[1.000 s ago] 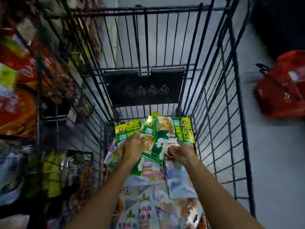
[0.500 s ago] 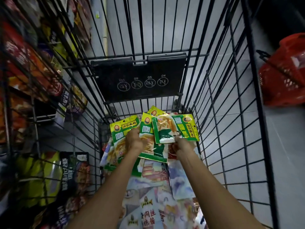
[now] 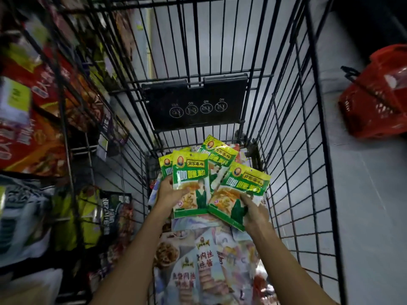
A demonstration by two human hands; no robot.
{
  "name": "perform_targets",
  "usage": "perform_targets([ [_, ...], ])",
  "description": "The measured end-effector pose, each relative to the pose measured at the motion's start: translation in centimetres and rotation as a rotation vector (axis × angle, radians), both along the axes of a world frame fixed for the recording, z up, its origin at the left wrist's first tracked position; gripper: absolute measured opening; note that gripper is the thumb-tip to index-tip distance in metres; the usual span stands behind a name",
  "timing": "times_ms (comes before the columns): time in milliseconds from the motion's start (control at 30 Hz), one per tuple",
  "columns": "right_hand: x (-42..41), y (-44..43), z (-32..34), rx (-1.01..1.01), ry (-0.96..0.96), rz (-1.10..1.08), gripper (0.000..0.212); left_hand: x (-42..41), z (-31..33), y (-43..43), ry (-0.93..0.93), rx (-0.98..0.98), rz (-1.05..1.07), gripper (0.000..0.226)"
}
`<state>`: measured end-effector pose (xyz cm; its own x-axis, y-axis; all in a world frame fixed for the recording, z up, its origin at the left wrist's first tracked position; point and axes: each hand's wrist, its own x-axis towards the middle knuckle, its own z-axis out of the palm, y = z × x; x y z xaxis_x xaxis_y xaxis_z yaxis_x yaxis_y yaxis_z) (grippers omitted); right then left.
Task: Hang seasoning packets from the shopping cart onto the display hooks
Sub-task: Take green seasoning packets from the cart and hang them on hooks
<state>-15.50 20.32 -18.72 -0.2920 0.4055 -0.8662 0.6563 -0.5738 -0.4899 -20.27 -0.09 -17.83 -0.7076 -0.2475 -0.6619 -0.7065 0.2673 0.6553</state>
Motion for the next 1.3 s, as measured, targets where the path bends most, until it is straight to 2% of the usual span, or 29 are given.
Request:
perform_targets([
  [133, 1.4, 0.4, 2.3, -0.013, 0.06, 0.128, 0.019, 2.8, 2.0, -0.6, 0.067, 0.054, 0.062, 0.02],
  [233, 2.0, 0.7, 4.9, -0.053, 0.11, 0.233, 0.026, 4.7, 4.7, -0.9, 0.081, 0.03, 0.106, 0.032],
  [300, 2.3, 0.9, 7.4, -0.05, 0.163, 0.328, 0.019, 5.8, 7.1, -1.1, 0.09, 0.034, 0.159, 0.041],
  [367, 2.3, 1.0, 10.0, -0.045, 0.22, 0.428, 0.025, 7.0, 10.1, -1.3, 0.11, 0.028, 0.204, 0.049],
  [433, 2.4, 1.1, 13.0, -0.057, 0.281, 0.529, 0.03, 8.3, 13.1, -1.6, 0.188, 0.036, 0.252, 0.04],
  [500, 2.4, 1.2, 16.3, -0.073, 0.361, 0.624, 0.027, 10.1, 16.6, -2.0, 0.295, 0.044, 0.293, 0.018],
  [567, 2.5, 1.2, 19.8, -0.083, 0.438, 0.721, 0.034, 12.2, 20.5, -2.2, 0.371, 0.028, 0.339, 0.023],
  [667, 3.2, 0.7, 25.9, -0.109, 0.572, 0.88, 0.033, 16.4, 26.2, -2.5, 0.498, -0.039, 0.433, 0.033],
  [800, 5.5, -0.6, 34.3, -0.152, 0.787, 1.068, 0.015, 23.2, 34.6, -3.1, 0.731, -0.174, 0.584, 0.021],
  [933, 9.2, -3.3, 41.9, -0.276, 0.968, 1.221, 0.011, 30.9, 43.0, -3.5, 0.892, -0.248, 0.691, 0.026],
  [1000, 11.4, -4.9, 45.4, -0.328, 1.057, 1.309, 0.016, 35.0, 46.5, -3.7, 0.974, -0.297, 0.778, 0.024],
  [1100, 15.0, -7.3, 50.5, -0.399, 1.177, 1.432, 0.027, 41.3, 51.9, -3.7, 1.052, -0.454, 0.845, 0.01],
  [1133, 16.4, -8.1, 52.2, -0.42, 1.208, 1.477, 0.025, 43.5, 53.7, -3.6, 1.062, -0.49, 0.883, 0.008],
  [1233, 20.6, -11.0, 57.0, -0.499, 1.311, 1.564, 0.013, 50.1, 58.4, -3.2, 1.073, -0.557, 0.99, 0.026],
  [1300, 23.7, -13.0, 59.7, -0.554, 1.394, 1.615, 0.016, 54.3, 61.1, -3.0, 1.12, -0.64, 1.044, 0.018],
])
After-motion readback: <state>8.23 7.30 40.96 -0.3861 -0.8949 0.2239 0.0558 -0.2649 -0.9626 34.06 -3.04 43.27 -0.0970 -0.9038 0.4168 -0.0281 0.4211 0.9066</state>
